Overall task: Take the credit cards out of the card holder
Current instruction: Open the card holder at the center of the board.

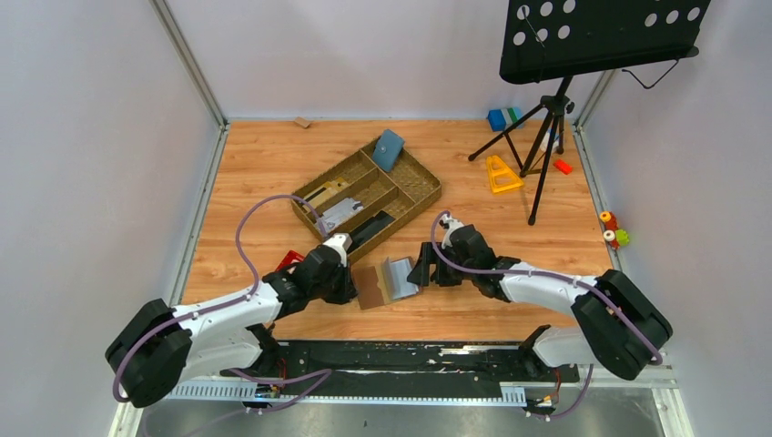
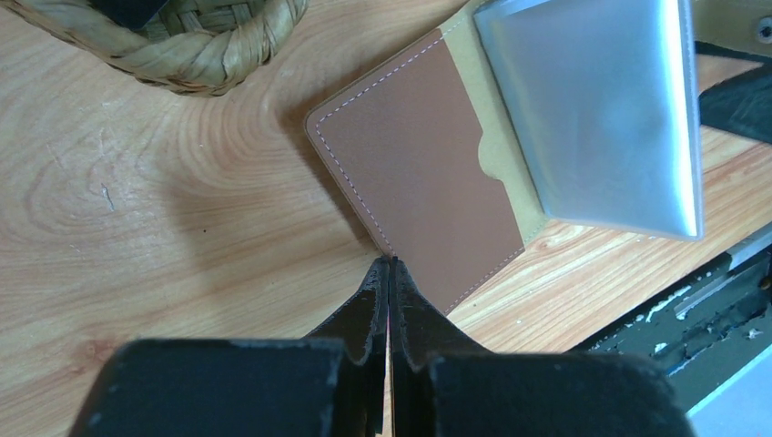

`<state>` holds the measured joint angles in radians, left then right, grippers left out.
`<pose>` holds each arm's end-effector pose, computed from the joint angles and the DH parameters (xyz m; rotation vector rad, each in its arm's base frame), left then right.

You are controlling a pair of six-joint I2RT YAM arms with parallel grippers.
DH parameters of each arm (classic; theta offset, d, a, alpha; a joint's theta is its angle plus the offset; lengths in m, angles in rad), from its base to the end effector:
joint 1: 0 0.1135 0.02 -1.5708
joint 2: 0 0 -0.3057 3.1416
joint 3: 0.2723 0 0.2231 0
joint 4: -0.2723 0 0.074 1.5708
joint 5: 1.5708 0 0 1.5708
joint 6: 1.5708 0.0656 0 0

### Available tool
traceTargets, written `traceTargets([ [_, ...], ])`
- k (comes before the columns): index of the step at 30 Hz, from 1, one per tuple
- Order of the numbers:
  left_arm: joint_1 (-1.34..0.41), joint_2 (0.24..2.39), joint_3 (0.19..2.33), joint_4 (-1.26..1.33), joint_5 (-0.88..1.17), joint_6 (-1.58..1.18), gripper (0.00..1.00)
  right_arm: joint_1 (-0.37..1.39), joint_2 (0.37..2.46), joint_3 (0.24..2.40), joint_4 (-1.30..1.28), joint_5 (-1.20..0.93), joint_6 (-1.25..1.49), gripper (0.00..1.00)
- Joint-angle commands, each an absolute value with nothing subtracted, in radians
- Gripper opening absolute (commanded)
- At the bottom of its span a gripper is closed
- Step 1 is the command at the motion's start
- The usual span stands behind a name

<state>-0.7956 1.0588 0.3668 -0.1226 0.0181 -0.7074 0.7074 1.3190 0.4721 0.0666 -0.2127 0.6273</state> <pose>0.1180 -0.1221 0.1875 0.1198 2.5093 -0.6979 0.1653 0.1595 0.1911 -0.2123 2.5050 0.8591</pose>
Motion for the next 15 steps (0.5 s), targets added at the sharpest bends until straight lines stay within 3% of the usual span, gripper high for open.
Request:
traceTargets([
  [1, -0.792, 1.081, 0.391, -0.12, 0.015, -0.693, 0.0, 0.66, 1.379, 0.465, 0.158, -0.341, 0.64, 0.72],
  [12, -0.792, 1.102, 0.399, -0.091, 0.054, -0.69, 0.0, 0.654, 1.512, 0.458, 0.34, -0.527, 0.697, 0.46],
  [15, -0.792, 1.1, 0.394, -0.074, 0.063, -0.697, 0.0, 0.657, 1.512, 0.456, 0.371, -0.563, 0.709, 0.32],
])
